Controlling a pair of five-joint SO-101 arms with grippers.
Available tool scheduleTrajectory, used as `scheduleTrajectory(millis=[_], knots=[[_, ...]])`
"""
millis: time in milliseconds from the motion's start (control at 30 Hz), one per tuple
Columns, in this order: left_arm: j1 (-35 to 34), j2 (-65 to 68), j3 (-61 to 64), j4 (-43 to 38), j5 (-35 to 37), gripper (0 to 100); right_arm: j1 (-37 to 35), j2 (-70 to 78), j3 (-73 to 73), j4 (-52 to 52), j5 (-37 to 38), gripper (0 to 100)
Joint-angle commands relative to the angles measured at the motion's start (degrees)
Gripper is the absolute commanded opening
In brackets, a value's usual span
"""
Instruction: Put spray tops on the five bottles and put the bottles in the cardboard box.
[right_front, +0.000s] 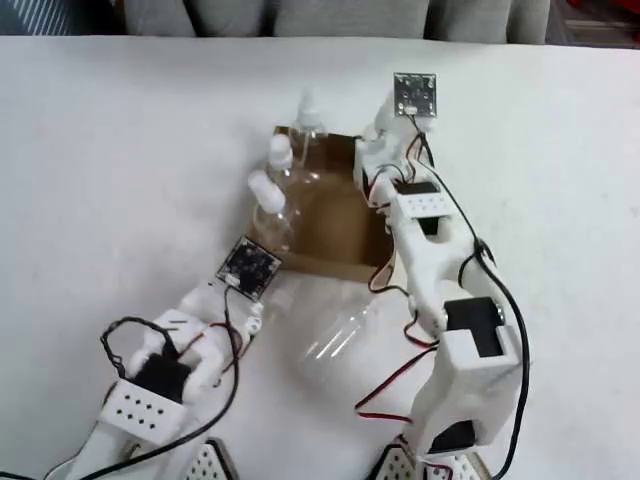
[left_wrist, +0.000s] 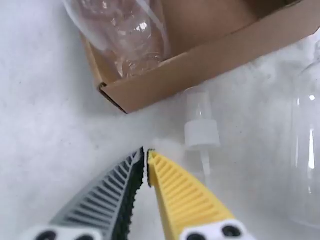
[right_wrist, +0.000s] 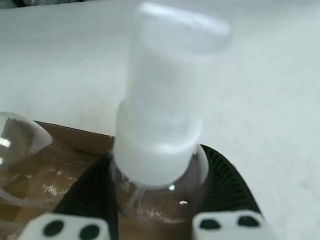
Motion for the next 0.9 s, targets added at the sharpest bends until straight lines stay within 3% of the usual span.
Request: scheduleTrajectory(millis=[0, 500, 700, 867], knots=[[-0.48, -0.75, 0.97, -4.84, -0.53, 2, 0.13, -0.04, -1.05, 2.86, -0.26, 2.0], [-0.48, -0.75, 1.41, -5.89, -0.53, 2, 0.13, -0.04, -1.41, 3.03, -0.18, 2.6], [-0.48, -0.75, 1.41, -5.89, -0.53, 2, 0.13, -0.04, -1.14, 3.21, -0.18, 15.4], [-0.48, -0.75, 1.41, -5.89, -0.53, 2, 0.13, -0.04, -1.14, 3.21, -0.18, 18.8]])
